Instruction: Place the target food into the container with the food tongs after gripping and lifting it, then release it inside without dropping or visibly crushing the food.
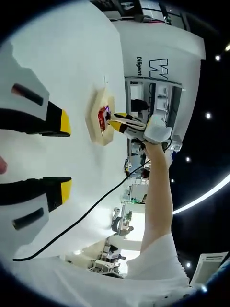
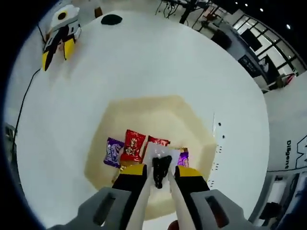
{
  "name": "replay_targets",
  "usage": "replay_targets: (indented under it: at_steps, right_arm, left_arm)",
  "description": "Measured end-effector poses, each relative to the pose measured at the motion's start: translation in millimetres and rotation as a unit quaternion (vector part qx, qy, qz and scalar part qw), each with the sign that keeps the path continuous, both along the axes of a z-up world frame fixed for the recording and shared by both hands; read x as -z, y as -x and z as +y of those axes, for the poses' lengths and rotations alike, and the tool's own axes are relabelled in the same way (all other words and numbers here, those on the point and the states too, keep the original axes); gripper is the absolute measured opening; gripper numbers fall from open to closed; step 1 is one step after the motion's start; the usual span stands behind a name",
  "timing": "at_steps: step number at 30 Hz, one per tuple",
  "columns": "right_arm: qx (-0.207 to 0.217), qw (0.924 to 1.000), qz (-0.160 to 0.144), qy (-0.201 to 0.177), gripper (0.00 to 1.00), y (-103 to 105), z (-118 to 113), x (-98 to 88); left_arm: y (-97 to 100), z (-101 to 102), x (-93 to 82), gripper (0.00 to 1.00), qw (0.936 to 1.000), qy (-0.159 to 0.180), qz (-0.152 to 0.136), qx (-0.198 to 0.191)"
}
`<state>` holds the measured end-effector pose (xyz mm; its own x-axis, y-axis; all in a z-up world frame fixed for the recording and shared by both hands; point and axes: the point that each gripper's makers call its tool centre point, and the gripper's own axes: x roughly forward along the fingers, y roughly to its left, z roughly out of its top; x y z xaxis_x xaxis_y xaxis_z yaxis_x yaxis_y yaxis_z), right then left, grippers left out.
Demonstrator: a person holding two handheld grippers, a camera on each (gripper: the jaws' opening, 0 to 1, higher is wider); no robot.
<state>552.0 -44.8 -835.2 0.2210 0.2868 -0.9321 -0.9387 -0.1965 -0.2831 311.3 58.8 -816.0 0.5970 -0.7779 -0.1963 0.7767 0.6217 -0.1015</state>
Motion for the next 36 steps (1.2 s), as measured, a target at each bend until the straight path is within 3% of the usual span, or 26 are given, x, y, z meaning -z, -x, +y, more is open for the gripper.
replay_targets:
  at_steps: [13,28,36]
  right_arm:
    - [-0.001,0.9998,-0.018,0.003,0.18,-5,1,-0.6]
    - [0.030,0.9982,-0.025,-0.046,0.18,-6,-9,-21.3]
    - [0.045,0.9962,-0.026,-0.070,0.18,6,-20,-28.6]
  left_arm:
    - [0.9,-1,-0.3,0.33,1.0000,-0.001,-0.001,0.001]
    - [2.0,-4,-0.6,0.32,1.0000,-0.003,-0.002,0.006]
    - [4.9,-6,-1.6,0.32,0.9999,-0.004,-0.003,0.009]
